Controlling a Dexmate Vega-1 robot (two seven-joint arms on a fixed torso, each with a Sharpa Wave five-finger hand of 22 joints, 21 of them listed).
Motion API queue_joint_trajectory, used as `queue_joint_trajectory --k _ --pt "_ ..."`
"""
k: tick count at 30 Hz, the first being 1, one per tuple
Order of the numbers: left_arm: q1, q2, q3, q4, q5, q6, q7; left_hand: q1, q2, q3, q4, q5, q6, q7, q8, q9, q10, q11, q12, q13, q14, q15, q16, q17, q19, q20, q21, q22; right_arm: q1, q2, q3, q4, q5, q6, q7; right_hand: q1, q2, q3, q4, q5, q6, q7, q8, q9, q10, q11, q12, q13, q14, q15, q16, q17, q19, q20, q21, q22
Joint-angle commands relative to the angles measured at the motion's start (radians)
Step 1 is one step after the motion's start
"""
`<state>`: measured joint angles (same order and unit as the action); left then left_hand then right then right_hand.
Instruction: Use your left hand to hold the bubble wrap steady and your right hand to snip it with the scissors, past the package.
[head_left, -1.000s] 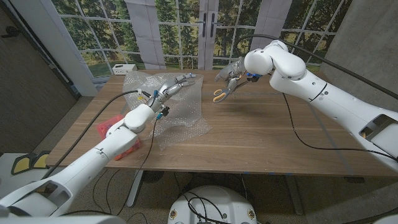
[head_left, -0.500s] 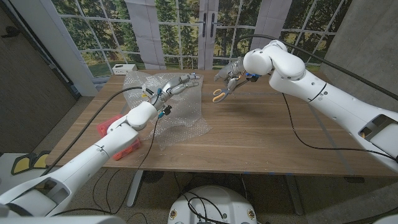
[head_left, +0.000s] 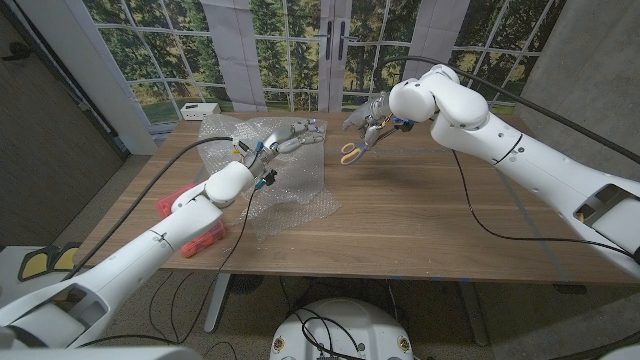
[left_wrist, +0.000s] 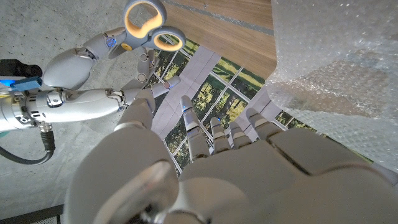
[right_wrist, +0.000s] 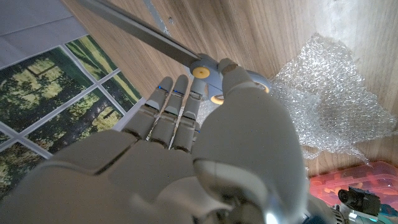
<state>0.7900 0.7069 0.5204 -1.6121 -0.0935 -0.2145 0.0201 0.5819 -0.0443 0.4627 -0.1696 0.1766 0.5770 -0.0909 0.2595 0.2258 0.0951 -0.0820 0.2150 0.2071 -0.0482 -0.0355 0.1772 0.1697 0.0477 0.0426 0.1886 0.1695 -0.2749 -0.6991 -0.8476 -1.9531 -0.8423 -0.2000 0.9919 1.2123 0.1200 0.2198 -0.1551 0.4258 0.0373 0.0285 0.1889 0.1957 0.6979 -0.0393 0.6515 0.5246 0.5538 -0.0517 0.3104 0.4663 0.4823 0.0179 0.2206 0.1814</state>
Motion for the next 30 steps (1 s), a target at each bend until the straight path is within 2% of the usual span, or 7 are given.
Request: queue_joint_trajectory --k 1,8,15,20,21,24,30 --pt "-0.008 -0.004 0.012 0.006 0.024 0.004 0.004 0.02 -0.029 -0.011 -0.005 0.012 0.003 -0.017 0.009 0.006 -0.003 0.003 0.005 0.003 -0.012 -0.017 0.002 0.006 0.004 0.012 0.002 0.002 0.005 0.009 -0.003 0.009 -0.008 0.009 0.001 0.005 0.008 0.005 0.0 0.007 -0.001 0.0 0.003 0.001 0.118 -0.118 0.05 0.093 0.008 -0.165 0.0 0.007 0.005 0.002 0.003 0.003" --pt "-0.005 0.002 0.017 -0.023 0.055 0.049 0.023 0.058 -0.072 -0.031 -0.008 0.043 0.031 -0.019 0.02 0.01 -0.003 0.0 0.008 0.004 -0.01 -0.022 0.005 0.006 0.018 0.012 0.004 0.001 0.007 0.011 -0.006 0.012 -0.014 0.013 0.004 0.006 0.009 0.005 0.0 0.008 -0.001 -0.002 0.004 0.001 0.119 -0.115 0.052 0.091 0.007 -0.165 -0.001 0.009 0.005 0.003 0.002 0.003" --pt "0.001 -0.003 0.018 -0.042 0.076 0.078 0.053 0.083 -0.092 -0.044 -0.004 0.067 0.051 -0.013 0.026 0.013 0.008 -0.006 0.015 0.004 -0.005 -0.029 0.007 0.006 0.029 0.004 0.005 0.001 0.018 0.015 -0.019 0.021 -0.032 0.033 0.012 0.007 0.009 0.006 -0.001 0.01 -0.001 -0.001 0.004 0.001 0.118 -0.116 0.053 0.093 0.008 -0.166 -0.002 0.011 0.0 0.005 0.0 0.003" --pt "0.005 -0.005 0.021 -0.057 0.097 0.1 0.074 0.094 -0.095 -0.049 -0.001 0.078 0.049 -0.011 0.023 0.013 0.011 0.0 0.016 0.004 -0.004 -0.024 0.007 0.006 0.033 0.006 0.006 0.001 0.03 0.022 -0.03 0.034 -0.037 0.055 0.03 0.007 0.009 0.006 -0.001 0.011 -0.001 -0.002 0.004 0.001 0.117 -0.116 0.054 0.092 0.008 -0.165 -0.003 0.013 -0.003 0.006 -0.001 0.003" --pt "0.007 -0.006 0.022 -0.063 0.104 0.111 0.083 0.107 -0.09 -0.05 0.003 0.088 0.056 -0.032 0.023 0.012 0.018 0.0 0.02 0.005 -0.001 -0.025 0.008 0.006 0.034 0.007 0.005 0.001 0.033 0.024 -0.034 0.036 -0.041 0.061 0.033 0.007 0.009 0.006 -0.001 0.011 -0.002 -0.001 0.004 0.001 0.116 -0.116 0.054 0.092 0.009 -0.165 -0.003 0.013 -0.001 0.005 0.0 0.003" --pt "0.004 -0.005 0.027 -0.071 0.116 0.127 0.085 0.122 -0.086 -0.055 0.007 0.101 0.06 -0.048 0.019 0.01 0.029 -0.003 0.025 0.005 0.011 -0.024 0.011 0.005 0.041 0.008 0.006 0.002 0.036 0.026 -0.038 0.034 -0.05 0.076 0.034 0.008 0.008 0.006 -0.001 0.012 -0.002 0.001 0.004 0.001 0.117 -0.113 0.054 0.091 0.009 -0.166 -0.003 0.015 0.01 -0.001 0.005 0.004" --pt "-0.003 -0.013 0.037 -0.07 0.131 0.127 0.093 0.136 -0.086 -0.067 0.014 0.116 0.111 -0.046 0.032 0.007 0.038 -0.004 0.029 0.006 0.008 -0.023 0.008 0.006 0.042 0.005 0.004 0.002 0.038 0.036 -0.043 0.037 -0.073 0.086 0.036 0.008 0.009 0.007 -0.001 0.014 -0.003 0.002 0.004 0.001 0.115 -0.114 0.055 0.09 0.011 -0.165 -0.005 0.016 0.013 -0.003 0.006 0.004"
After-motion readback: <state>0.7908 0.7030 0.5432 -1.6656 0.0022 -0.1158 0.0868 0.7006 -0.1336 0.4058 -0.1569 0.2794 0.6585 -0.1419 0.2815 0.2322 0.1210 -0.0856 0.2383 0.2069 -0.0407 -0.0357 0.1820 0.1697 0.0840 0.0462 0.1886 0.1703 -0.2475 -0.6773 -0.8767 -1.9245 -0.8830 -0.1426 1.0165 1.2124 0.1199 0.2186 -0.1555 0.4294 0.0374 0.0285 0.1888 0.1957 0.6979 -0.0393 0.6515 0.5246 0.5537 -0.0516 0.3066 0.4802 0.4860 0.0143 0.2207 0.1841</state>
